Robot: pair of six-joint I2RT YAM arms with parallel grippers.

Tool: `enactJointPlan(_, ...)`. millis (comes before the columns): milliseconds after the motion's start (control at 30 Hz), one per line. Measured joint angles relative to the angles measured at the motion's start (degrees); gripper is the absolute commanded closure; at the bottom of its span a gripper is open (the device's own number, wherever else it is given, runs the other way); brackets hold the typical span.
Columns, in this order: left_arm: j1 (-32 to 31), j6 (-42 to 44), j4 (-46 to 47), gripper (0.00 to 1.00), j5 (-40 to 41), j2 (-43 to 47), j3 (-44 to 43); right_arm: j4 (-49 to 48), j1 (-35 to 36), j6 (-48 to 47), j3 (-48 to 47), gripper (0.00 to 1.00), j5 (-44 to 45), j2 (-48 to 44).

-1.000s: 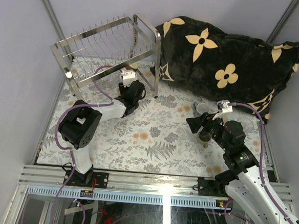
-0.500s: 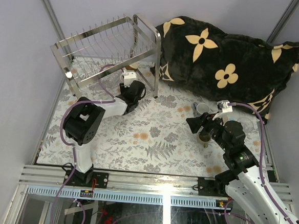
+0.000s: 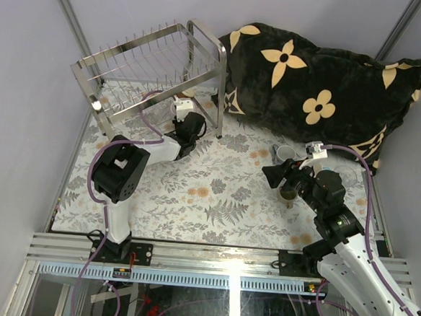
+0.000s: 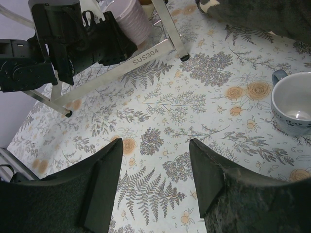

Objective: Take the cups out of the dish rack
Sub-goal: Unload the cup from the dish rack.

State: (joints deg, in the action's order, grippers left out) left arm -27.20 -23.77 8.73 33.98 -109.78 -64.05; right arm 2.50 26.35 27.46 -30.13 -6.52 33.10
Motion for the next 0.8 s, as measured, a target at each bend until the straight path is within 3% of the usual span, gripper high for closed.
enactJointPlan(167, -0.02, 0.09, 0.33, 0.99, -0.81, -0.15, -0.22, 0.02, 0.00, 0.00, 0.02, 0.36, 0.02, 0.00)
enactJointPlan(800, -0.83, -1.07, 1.07, 1.00, 1.25, 2.86, 3.54, 0.02, 0.00, 0.02, 0.02, 0.36, 0.00, 0.02)
